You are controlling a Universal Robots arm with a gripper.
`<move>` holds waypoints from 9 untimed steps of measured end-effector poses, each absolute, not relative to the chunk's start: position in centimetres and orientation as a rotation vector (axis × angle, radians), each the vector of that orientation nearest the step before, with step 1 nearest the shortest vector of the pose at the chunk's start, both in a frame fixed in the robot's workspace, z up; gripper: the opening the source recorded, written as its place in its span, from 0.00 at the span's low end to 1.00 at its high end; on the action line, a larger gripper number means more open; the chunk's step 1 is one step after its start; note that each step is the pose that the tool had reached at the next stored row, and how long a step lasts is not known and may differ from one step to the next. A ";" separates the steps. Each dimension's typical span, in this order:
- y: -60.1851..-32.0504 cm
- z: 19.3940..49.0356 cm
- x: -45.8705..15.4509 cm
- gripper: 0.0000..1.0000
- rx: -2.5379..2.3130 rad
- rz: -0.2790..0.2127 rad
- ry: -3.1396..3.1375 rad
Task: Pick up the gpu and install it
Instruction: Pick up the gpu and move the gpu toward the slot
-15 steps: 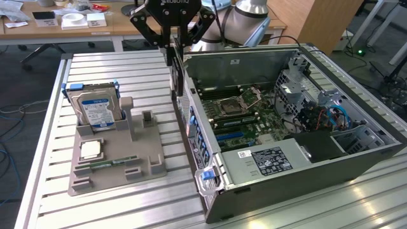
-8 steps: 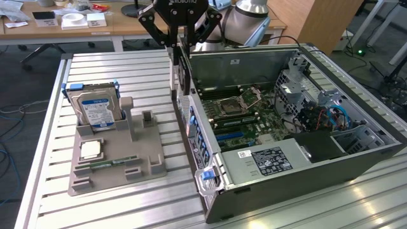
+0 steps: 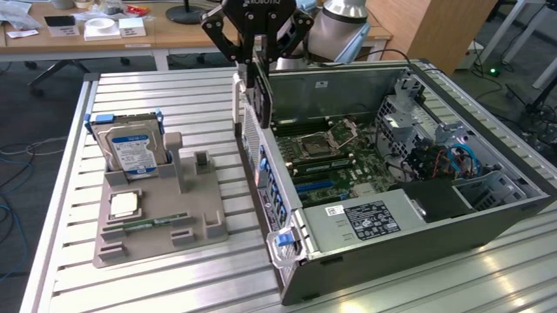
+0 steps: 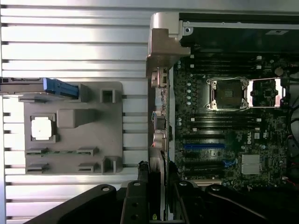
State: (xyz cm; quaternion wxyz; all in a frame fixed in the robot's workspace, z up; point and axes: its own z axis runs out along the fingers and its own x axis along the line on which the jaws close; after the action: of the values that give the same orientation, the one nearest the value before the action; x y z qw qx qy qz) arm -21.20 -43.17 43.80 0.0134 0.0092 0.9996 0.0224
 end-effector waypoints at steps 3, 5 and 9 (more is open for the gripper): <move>-43.1 43.8 -20.7 0.26 0.029 0.070 3.114; -43.1 43.8 -20.4 0.26 0.029 0.070 3.114; -43.0 43.8 -19.8 0.26 0.029 0.070 3.114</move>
State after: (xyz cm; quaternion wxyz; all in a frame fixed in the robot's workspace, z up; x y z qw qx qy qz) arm -19.82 -43.01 43.79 0.0135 0.0092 0.9996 0.0225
